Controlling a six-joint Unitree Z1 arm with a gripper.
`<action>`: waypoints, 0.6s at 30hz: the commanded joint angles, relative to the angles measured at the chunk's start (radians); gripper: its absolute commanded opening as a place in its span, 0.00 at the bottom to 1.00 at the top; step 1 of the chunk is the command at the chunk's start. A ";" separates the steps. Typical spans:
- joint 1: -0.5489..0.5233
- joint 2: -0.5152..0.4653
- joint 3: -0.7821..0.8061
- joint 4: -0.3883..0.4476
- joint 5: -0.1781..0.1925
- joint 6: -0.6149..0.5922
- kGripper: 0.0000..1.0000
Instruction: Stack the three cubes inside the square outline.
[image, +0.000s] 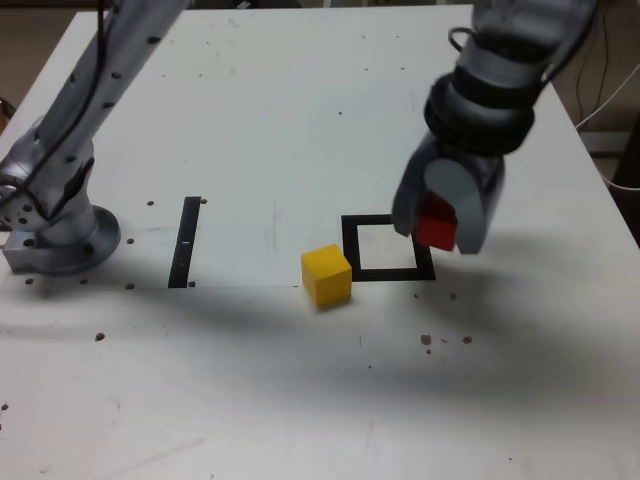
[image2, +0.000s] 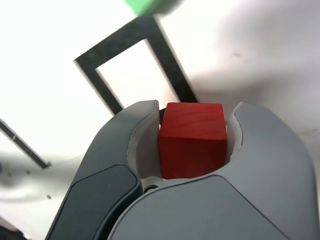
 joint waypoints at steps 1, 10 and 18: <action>0.018 -0.036 0.020 0.009 -0.012 -0.027 0.33; 0.085 -0.118 0.118 0.005 -0.045 -0.096 0.33; 0.125 -0.157 0.205 -0.038 -0.068 -0.114 0.33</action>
